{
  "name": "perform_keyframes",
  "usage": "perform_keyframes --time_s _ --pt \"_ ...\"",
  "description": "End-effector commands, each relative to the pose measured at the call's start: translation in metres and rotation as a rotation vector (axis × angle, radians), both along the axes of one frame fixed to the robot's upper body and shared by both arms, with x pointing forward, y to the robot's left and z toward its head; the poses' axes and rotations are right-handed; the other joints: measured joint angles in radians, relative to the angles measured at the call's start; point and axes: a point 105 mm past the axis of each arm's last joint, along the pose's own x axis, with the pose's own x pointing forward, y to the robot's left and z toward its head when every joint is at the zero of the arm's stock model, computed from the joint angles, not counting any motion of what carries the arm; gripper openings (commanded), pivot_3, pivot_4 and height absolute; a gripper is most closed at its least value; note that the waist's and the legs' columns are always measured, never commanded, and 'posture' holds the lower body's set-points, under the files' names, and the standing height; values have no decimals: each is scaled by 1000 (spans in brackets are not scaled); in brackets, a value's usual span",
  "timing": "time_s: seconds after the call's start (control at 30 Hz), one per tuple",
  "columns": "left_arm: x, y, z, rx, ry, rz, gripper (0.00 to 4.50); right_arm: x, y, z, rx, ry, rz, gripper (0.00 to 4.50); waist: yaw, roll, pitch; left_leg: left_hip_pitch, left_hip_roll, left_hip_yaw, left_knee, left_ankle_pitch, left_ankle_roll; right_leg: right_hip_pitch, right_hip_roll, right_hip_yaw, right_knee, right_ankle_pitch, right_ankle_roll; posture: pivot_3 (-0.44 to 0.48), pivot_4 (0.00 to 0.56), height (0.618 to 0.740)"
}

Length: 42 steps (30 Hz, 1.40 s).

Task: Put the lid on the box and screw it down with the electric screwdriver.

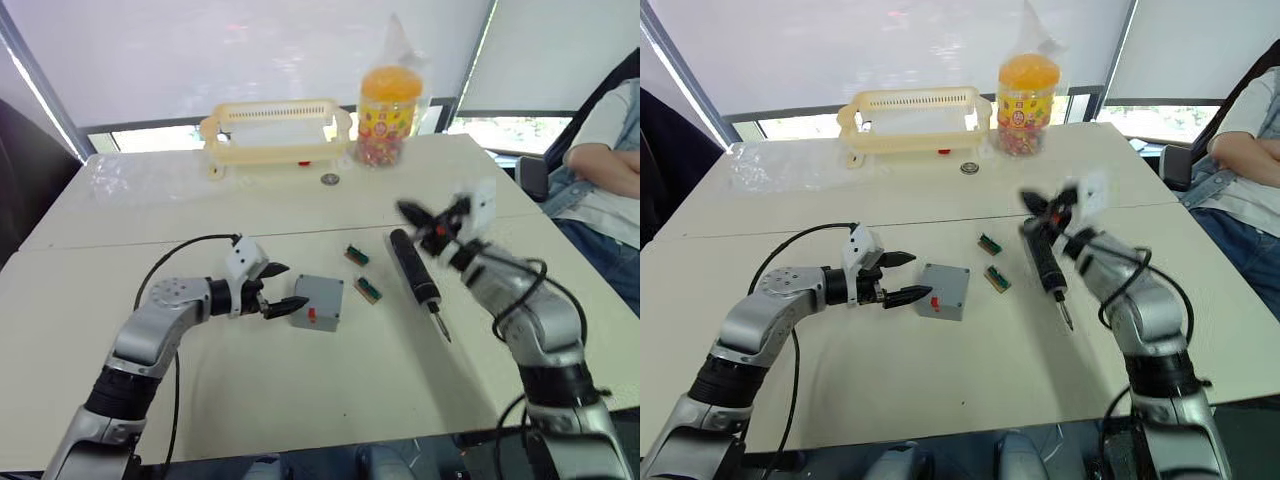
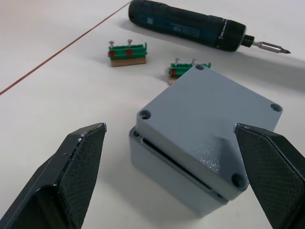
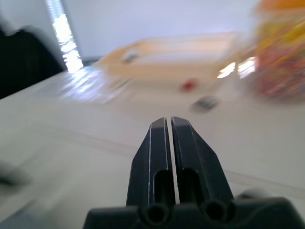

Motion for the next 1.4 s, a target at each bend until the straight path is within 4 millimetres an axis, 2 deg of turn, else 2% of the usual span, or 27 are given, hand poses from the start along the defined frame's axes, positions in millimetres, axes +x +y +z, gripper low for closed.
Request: perform_keyframes --time_s 0.03,0.1,0.2,0.3,0.33,0.4,0.5,0.63,0.77,0.83,0.93,1.07,1.2,1.4 --pt "3 -4 11 -15 -51 -3 4418 4 -52 77 -45 -341 -387 78 -1 0 0 0 -1 0 0 0 0 0 0 0 0 0 0 0 150 740" --pt "4 -6 11 -25 -55 0 4418 8 -85 96 -33 -427 -636 78 0 0 0 0 -1 0 -2 0 0 -1 1 -1 0 0 0 0 150 740" --pt "3 -9 11 -28 -57 -2 4418 15 -102 97 13 -453 -755 78 0 -1 -1 -1 -1 -1 -3 0 0 -1 0 -1 -1 0 0 0 150 740" --pt "1 -10 10 -27 -57 -6 4418 27 -92 90 44 -426 -689 78 -10 -1 -1 -1 -1 0 -3 0 0 -1 0 0 -1 0 0 0 150 740" --pt "1 -10 9 -29 -56 -5 4418 33 -84 87 44 -403 -631 78 -16 -1 -1 -1 0 1 -3 0 0 -1 0 1 -1 0 0 0 150 740" --pt "0 -10 9 -29 -56 -4 4418 46 -68 75 162 -292 -460 78 -29 -1 -1 -1 1 1 -3 0 0 -1 0 1 -1 0 0 0 150 740" --pt "0 -11 8 -32 -56 -3 4418 50 -49 64 240 -176 -255 78 -31 0 0 0 2 0 -3 -1 1 -1 1 1 0 1 1 0 150 740" --pt "-2 -11 7 -35 -55 -4 4418 35 -24 51 187 -67 -60 78 -23 0 0 -2 2 -2 -4 -1 1 -2 1 -1 0 1 1 0 150 740" --pt "-3 -12 5 -36 -53 -5 4418 14 -9 35 134 52 47 78 -16 0 0 -5 1 -3 -1 -1 1 -3 0 -2 -1 1 2 0 150 740" --pt "-4 -12 6 -34 -54 -6 4418 -2 2 23 105 116 140 78 -15 0 0 -5 1 -3 -1 -1 1 -3 0 -1 -1 1 2 0 150 740" --pt "-4 -12 6 -36 -53 -10 4418 -40 25 -2 -22 209 351 78 -3 0 0 -6 1 -4 -1 -1 2 -4 0 -2 -1 1 2 0 150 740" --pt "-6 -12 4 -33 -48 -16 4418 -74 27 -37 -174 320 491 78 3 0 0 -8 1 -3 0 -1 2 -5 0 -2 -1 1 2 0 150 740" --pt "-5 -12 4 -32 -46 -17 4418 -83 24 -65 -361 349 509 78 2 0 0 -9 1 -3 3 -1 2 -4 0 -2 -2 1 2 0 150 740" --pt "-4 -13 5 -32 -48 -18 4418 -95 48 -99 -520 364 612 78 1 -1 0 -9 2 -2 3 -1 2 -4 1 -3 -2 1 2 0 150 740"
